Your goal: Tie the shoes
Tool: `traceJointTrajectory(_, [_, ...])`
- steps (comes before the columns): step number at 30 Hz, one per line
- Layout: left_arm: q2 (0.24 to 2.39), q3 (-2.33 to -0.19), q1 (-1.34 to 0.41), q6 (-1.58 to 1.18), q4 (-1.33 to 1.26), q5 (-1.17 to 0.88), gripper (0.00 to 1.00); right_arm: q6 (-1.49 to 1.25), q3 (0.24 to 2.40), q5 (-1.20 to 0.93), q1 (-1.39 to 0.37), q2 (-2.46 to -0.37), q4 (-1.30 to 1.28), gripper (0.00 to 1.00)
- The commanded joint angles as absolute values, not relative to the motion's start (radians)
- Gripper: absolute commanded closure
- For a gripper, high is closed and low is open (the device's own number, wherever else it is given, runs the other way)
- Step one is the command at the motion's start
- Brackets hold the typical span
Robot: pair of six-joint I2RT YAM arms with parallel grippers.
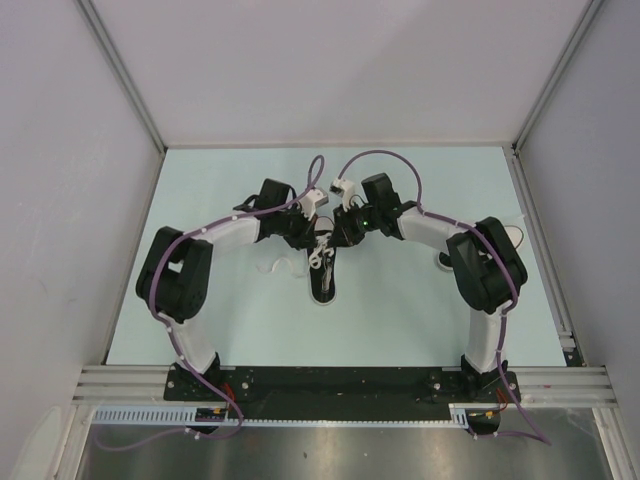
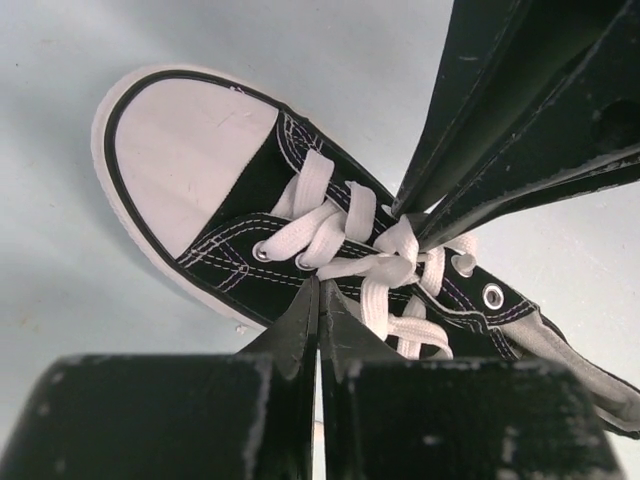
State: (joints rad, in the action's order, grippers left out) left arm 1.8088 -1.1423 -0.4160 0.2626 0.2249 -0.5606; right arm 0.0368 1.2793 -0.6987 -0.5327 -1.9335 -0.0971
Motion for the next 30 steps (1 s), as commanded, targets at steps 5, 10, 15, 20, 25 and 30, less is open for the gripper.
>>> traceJointTrajectory(5, [1.695, -1.118, -0.41, 0.264, 0.149, -0.551, 1.0, 0.023, 1.281, -0.739, -0.526, -1.864, -0.115, 0.75])
traceJointTrajectory(10, [1.664, -1.112, -0.405, 0.252, 0.123, -0.52, 1.0, 0.006, 1.281, -0.746, -0.512, -1.848, -0.112, 0.62])
traceJointTrajectory(15, [1.652, -1.134, -0.39, 0.226, 0.109, -0.522, 1.0, 0.005, 1.281, -0.758, -0.497, -1.824, -0.107, 0.57])
traceJointTrajectory(20, [1.629, -1.152, -0.387, 0.206, 0.103, -0.528, 1.0, -0.028, 1.282, -0.769, -0.477, -1.802, -0.078, 0.49])
traceJointTrajectory(25, [1.609, -1.178, -0.385, 0.178, 0.094, -0.552, 1.0, -0.07, 1.282, -0.778, -0.463, -1.789, -0.028, 0.43])
traceJointTrajectory(30, [1.6, -1.196, -0.385, 0.144, 0.091, -0.591, 1.0, -0.129, 1.282, -0.782, -0.466, -1.801, 0.067, 0.39])
